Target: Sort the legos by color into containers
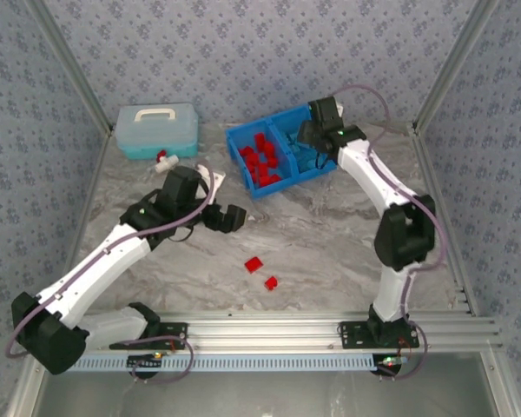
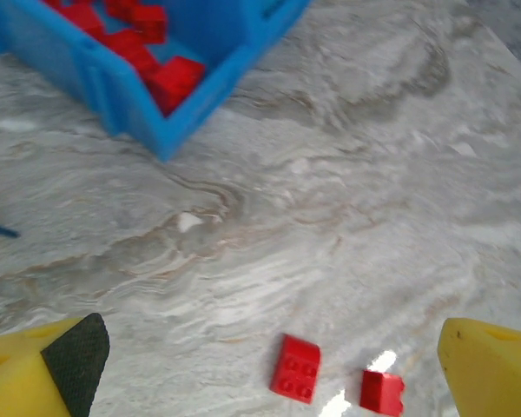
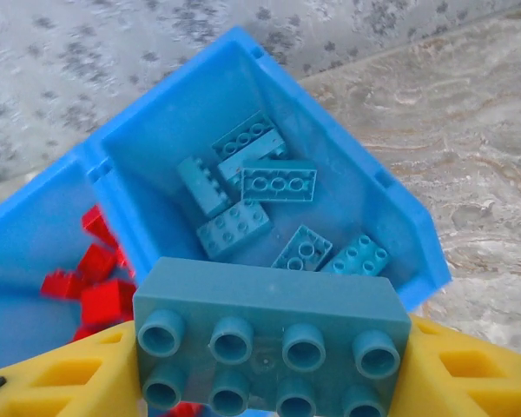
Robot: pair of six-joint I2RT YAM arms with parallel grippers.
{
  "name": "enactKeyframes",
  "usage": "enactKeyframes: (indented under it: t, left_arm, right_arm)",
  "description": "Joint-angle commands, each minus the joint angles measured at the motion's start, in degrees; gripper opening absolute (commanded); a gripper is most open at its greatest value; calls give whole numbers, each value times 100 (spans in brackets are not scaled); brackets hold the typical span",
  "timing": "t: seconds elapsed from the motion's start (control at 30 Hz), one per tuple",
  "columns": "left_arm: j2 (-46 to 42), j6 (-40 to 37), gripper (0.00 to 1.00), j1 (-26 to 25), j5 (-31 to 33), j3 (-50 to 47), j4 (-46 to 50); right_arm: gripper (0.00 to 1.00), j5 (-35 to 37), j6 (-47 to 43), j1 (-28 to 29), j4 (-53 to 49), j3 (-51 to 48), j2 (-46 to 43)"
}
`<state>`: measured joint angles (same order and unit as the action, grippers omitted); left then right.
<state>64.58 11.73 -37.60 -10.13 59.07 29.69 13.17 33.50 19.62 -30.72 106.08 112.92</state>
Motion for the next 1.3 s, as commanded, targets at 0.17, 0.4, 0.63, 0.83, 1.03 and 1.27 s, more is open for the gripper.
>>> enactKeyframes:
  t: [0.17,0.4,0.63,0.83,1.03,1.27]
  left_arm:
    - [-108,-179,99,-157,-191,-323,-380]
    - [-104,-163,99,-159,-206,-478,-529]
    - [-55,-166,99,-160,-228,-528,-581]
    - [6,-215,99,-163,-337,-581,-601]
    - [325,-273,99,-247,-371,-473,-297]
    - [1125,-345,99,-747,14,-298,177]
  right_arm:
    - [64,343,1358,-181,-1164,1771,1596]
    - [66,-293,1867,-315,-1240,2183,2148]
    - [84,-373,1846,-323,-1538,2373,1974]
    - [93,-565,1554,-329,-1621,2309,1343]
    - [96,-869,533,-200,-1363,1458,4]
    - [100,-1426,-1423,303,76,-1354,-2217]
